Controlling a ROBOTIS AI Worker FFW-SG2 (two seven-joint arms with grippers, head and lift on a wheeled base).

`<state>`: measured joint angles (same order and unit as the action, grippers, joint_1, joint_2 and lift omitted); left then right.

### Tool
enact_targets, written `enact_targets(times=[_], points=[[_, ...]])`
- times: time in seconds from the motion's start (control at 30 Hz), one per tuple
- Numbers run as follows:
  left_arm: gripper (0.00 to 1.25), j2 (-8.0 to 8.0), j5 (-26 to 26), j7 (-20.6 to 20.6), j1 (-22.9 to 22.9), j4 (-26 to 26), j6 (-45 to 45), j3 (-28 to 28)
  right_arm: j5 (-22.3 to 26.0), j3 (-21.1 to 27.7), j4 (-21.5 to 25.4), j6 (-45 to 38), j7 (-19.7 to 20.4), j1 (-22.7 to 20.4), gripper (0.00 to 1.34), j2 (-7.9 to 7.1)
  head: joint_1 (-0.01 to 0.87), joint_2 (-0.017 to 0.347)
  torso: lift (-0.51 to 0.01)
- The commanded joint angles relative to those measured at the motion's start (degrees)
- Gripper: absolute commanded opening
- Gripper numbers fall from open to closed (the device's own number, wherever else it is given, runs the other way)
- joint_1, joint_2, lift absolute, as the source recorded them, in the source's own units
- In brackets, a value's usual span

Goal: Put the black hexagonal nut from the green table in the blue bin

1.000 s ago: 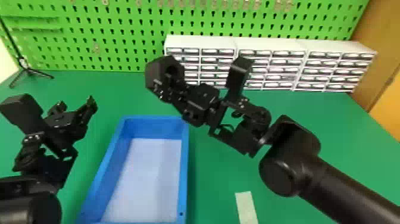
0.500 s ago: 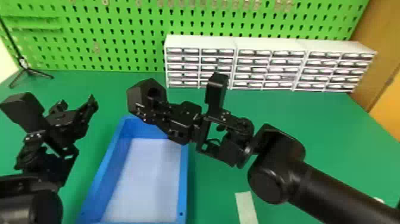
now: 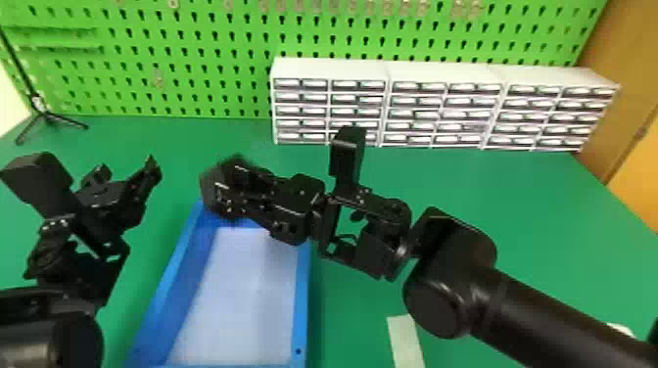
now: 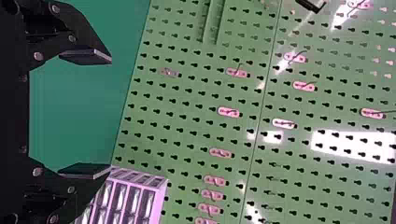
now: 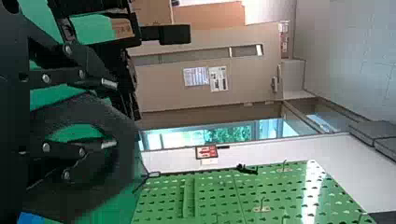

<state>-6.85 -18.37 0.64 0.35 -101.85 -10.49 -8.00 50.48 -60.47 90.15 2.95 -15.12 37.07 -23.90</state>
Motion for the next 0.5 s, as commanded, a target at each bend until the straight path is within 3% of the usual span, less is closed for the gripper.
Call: enact_targets(times=[0.0,0.17,0.47], points=[[0.82,0.00,0.0,0.1,0.0,0.0,0.0,0.0,0.2,-0.3,-0.1,-0.6,-0.1,0.0,0.71,0.00,0.692,0.008,-0.097],[0.82,0.00,-0.1,0.0,0.1,0.1,0.0,0.0,0.5,-0.1,-0.1,-1.5,-0.3,0.0,0.80,0.00,0.692,0.008,-0.097],[0.82,0.00,-0.2,0.0,0.1,0.0,0.1,-0.1,0.5,0.1,-0.1,-1.9,-0.4,0.0,0.80,-0.09,0.692,0.008,-0.097]])
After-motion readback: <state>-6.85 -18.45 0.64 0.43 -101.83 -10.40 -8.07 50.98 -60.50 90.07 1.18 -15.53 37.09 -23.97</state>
